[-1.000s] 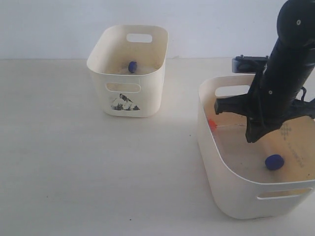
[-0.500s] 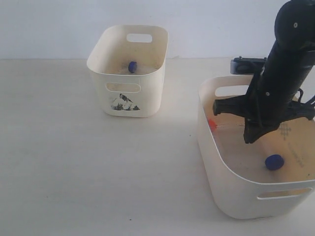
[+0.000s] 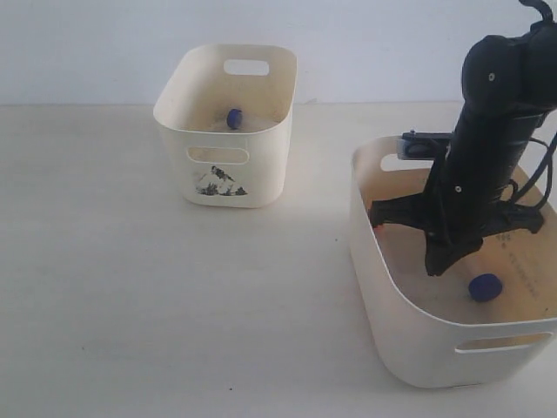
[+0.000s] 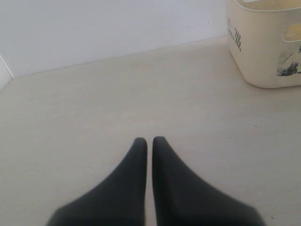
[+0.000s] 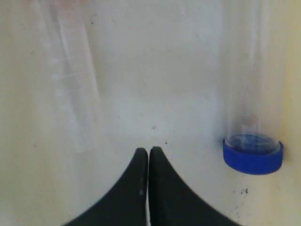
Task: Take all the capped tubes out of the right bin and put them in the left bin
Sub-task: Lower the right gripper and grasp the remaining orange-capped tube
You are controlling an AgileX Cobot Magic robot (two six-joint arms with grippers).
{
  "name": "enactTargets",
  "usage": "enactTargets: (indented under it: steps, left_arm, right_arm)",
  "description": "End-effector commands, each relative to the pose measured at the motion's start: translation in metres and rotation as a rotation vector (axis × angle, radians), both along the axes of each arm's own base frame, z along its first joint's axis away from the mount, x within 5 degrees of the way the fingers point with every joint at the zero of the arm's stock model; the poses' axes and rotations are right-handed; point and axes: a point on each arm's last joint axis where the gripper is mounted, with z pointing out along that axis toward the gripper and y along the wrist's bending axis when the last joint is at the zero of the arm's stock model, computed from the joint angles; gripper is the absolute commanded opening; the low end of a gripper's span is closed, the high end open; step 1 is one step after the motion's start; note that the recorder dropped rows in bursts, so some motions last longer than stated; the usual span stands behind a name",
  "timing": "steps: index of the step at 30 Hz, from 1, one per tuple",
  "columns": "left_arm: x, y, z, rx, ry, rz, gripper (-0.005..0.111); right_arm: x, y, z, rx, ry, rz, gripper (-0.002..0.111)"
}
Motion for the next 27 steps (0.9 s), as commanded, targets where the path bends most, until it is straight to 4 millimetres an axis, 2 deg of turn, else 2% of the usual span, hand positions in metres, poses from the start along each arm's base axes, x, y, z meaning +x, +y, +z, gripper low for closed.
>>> enactTargets:
  steps: [1,16,23,27]
  left_arm:
    - [0.0,0.0,0.001,-0.013,-0.007,0.0,0.004]
    - [0.0,0.0,0.001,-0.013,-0.007,0.0,0.004]
    - [0.0,0.0,0.001,-0.013,-0.007,0.0,0.004]
    - [0.0,0.0,0.001,-0.013,-0.007,0.0,0.004]
  right_arm:
    - [0.004,0.003,0.0,0.04,-0.044,0.03,-0.001]
    - [0.008,0.007,0.001,0.081,-0.094,0.054,-0.001]
    - [0.009,0.009,-0.018,0.095,-0.032,0.075,-0.001]
    - [0.012,0.01,-0.017,0.107,-0.066,0.085,-0.001]
